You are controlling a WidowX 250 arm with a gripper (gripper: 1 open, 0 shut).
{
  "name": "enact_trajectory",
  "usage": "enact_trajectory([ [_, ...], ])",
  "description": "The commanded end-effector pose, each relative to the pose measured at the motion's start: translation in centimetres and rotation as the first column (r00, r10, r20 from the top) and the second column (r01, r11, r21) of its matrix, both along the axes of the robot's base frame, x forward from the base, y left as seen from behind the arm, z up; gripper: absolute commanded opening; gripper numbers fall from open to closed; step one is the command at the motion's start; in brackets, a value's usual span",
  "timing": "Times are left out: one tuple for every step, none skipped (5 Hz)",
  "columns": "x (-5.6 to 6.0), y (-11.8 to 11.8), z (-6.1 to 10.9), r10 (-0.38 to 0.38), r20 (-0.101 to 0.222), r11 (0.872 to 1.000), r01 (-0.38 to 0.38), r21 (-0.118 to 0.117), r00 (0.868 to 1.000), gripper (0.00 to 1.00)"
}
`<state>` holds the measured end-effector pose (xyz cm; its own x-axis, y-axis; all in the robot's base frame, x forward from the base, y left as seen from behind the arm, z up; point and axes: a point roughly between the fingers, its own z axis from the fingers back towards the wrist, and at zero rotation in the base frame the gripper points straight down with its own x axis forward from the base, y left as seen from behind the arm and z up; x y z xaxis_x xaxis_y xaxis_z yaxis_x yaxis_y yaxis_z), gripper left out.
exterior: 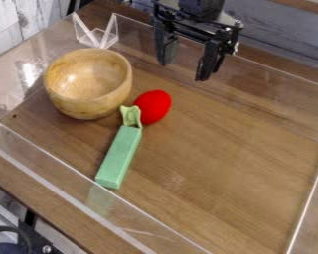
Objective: Move the red object to the left side of the table
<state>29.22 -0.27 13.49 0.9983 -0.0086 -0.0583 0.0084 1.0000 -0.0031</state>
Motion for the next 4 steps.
enact_trajectory([
  [0.2, 0.3, -0.2, 0.003, -0.002, 1.0, -0.003, -0.001, 1.0, 1.0],
  [0.5, 0.6, -0.4, 0.004, -0.002, 1.0, -0.004, -0.001, 1.0, 1.0],
  [1.1, 1.1, 0.2, 0.008, 0.009, 1.0, -0.008, -0.005, 1.0, 1.0],
  [1.6, 1.2, 0.8, 0.014, 0.016, 1.0, -0.014, -0.016, 1.0, 1.0],
])
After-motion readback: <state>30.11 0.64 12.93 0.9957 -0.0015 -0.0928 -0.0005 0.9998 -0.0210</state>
